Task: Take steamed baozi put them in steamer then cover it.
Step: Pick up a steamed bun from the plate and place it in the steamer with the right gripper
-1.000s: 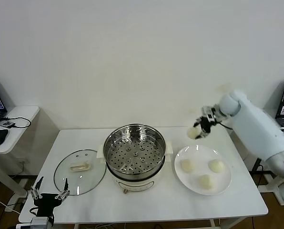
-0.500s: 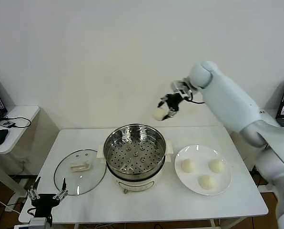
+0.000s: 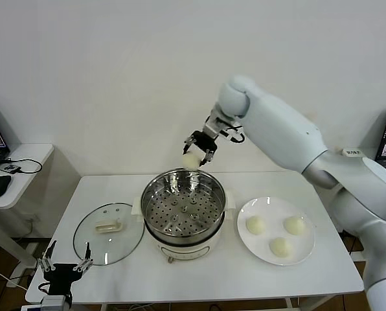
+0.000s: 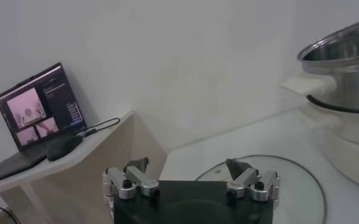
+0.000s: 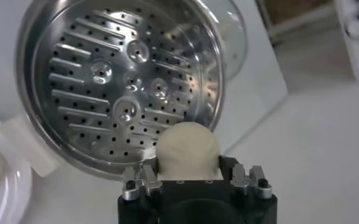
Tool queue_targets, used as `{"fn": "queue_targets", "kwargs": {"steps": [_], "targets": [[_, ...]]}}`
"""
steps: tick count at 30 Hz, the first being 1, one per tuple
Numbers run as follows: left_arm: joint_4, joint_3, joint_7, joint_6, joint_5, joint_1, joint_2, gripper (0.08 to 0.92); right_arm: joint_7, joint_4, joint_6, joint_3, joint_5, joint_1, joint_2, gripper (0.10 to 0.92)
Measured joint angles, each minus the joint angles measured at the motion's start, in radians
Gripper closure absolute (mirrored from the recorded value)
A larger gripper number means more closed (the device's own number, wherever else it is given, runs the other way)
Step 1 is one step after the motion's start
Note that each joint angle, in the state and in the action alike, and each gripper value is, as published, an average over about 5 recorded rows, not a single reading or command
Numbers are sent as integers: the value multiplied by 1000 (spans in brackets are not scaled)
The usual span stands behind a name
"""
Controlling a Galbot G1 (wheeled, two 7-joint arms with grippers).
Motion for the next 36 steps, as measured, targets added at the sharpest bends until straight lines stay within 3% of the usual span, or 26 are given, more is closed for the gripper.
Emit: {"fn": "queue_targets", "kwargs": {"steps": [12, 36], "targets": [[-4, -3, -1, 0, 4, 11, -7, 177, 59, 57, 122, -47, -184, -37, 36, 406], [50, 9, 1, 0, 2, -13, -6, 177, 138, -183, 214, -13, -326, -125, 158, 406]]}}
